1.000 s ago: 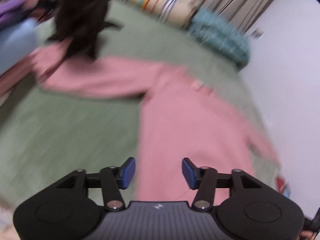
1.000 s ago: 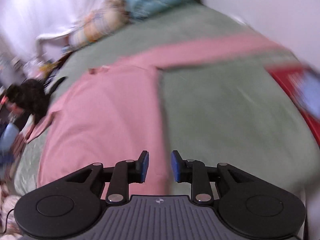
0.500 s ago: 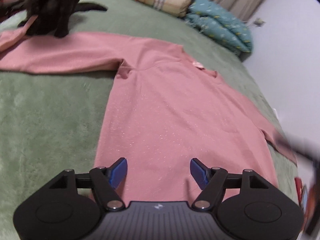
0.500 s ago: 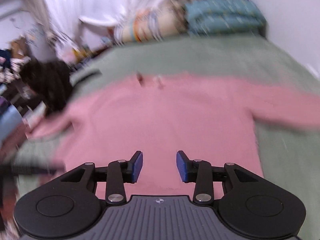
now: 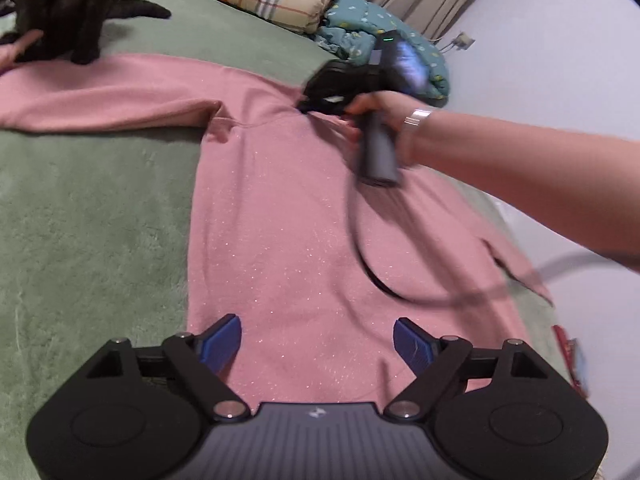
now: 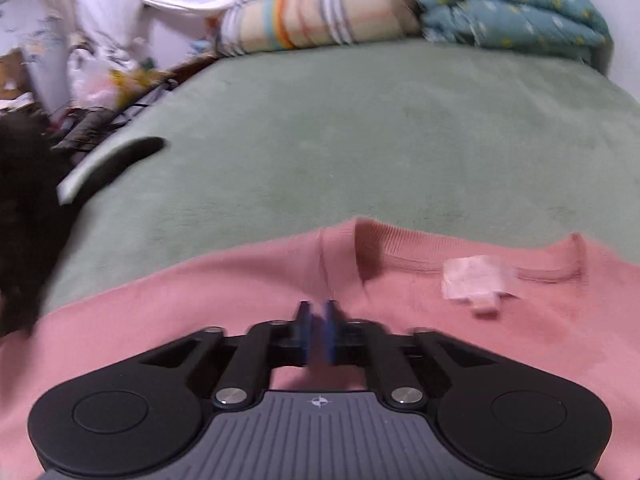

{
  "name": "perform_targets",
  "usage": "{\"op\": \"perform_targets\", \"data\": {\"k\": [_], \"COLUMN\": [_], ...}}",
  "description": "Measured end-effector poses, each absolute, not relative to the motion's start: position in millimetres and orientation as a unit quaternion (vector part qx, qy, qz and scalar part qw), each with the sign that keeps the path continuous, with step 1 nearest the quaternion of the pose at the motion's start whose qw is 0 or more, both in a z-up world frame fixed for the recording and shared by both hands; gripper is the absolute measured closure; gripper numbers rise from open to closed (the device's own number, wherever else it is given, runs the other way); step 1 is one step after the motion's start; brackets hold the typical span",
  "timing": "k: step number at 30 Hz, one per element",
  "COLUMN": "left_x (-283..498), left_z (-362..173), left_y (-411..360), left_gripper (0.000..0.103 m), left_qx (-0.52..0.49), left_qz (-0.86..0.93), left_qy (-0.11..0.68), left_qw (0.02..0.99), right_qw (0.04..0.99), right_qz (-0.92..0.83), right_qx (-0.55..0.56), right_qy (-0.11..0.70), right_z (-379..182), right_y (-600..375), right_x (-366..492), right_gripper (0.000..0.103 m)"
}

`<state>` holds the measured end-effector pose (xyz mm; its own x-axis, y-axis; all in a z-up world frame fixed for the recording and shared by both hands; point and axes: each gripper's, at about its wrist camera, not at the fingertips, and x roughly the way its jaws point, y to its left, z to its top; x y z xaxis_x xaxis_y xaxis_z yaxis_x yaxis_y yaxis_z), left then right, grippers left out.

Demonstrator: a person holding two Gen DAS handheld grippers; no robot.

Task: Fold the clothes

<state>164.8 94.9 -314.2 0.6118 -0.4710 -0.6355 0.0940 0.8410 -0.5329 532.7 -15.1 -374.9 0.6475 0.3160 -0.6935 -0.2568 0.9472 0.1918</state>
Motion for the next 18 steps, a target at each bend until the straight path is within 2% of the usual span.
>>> {"op": "perform_targets", "data": {"k": [4, 7, 9, 11, 13, 15, 18], "left_x": [161, 160, 160, 160, 161, 161, 160], "left_z": [-314, -314, -315, -317, -319, -320, -319], "left_y": [94, 94, 97, 103, 107, 109, 108], "left_gripper": [0.020, 0.020, 0.020, 0.020, 0.020, 0.020, 0.020], "left_qx": [-0.218, -0.218, -0.235, -0.261, -0.279, -0.289, -0.288], "left_qz": [-0.174, -0.174, -0.174, -0.173, -0.173, -0.174, -0.173], "left_qy": [0.404, 0.402, 0.401, 0.398, 0.396, 0.396, 0.396], "left_qw": [0.871, 0.872, 0.868, 0.862, 0.858, 0.854, 0.855], "right_qw": [0.911, 0.906, 0.910, 0.907, 0.901, 0.893, 0.887], "right_qz": [0.142, 0.144, 0.155, 0.184, 0.192, 0.191, 0.171], "right_qx": [0.007, 0.061, 0.128, 0.179, 0.152, 0.111, 0.086], "right_qy": [0.387, 0.394, 0.364, 0.333, 0.358, 0.391, 0.419], "right_z": [-377, -365, -346, -332, -329, -338, -358], "right_y": [4, -10, -31, -51, -57, -52, -41], "right_x": [567, 583, 583, 573, 558, 543, 534], "right_gripper": [0.103, 0.103, 0.094, 0.093, 0.093, 0.100, 0.101]}}
